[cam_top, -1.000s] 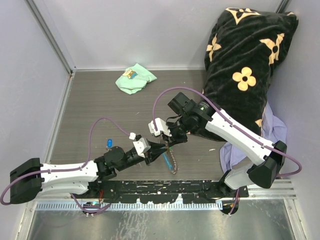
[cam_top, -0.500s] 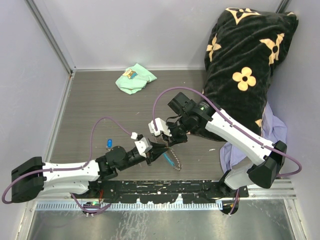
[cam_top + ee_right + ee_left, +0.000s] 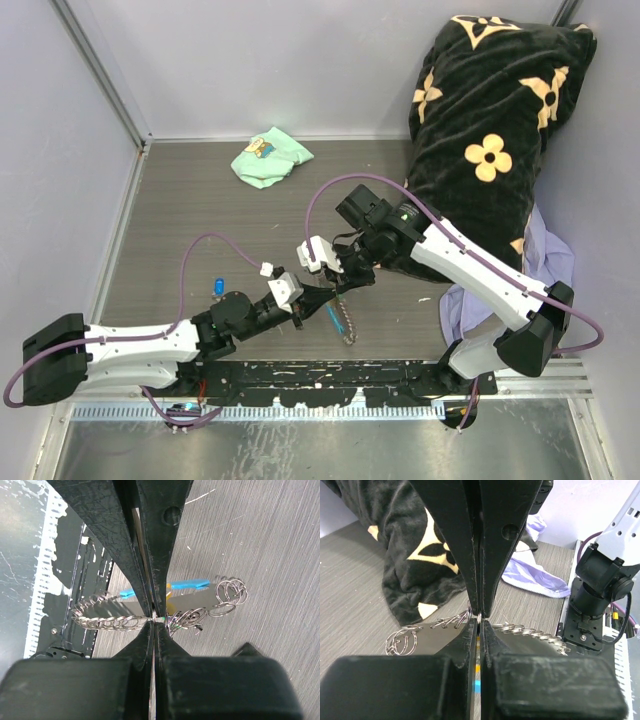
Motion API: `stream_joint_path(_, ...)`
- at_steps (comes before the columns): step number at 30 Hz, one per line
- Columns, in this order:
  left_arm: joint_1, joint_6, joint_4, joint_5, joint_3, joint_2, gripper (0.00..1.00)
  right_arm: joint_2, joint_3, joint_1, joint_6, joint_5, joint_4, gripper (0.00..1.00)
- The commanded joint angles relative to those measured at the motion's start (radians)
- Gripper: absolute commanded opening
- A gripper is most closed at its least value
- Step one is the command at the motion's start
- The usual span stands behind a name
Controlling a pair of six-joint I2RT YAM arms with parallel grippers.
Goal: Remove the keys from the keyring
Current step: Remove the key from the keyring.
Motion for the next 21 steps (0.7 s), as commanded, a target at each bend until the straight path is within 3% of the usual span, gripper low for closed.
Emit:
stream_joint_path(1, -0.004, 0.02, 0.063, -0.002, 0.043, -0.013, 0.0, -0.037, 0.012, -0.002, 0.002, -0.053, 0.031, 0.02)
stream_joint_path(12, -0.004, 0.017, 0.032, 0.039, 0.026, -0.076, 0.0, -0.068, -0.015, -0.094, -0.009, -0.208, 0.036, 0.27)
stream_joint_path(18, -0.004, -0.008, 0.086, 0.032, -0.006, -0.086, 0.0, -0.117, -0.053, -0.24, -0.05, -0.419, 0.025, 0.42)
stream_joint_path(21, -0.004, -0.016, 0.105, 0.029, -0.018, -0.099, 0.0, -0.176, -0.138, -0.317, -0.046, -0.562, 0.092, 0.43)
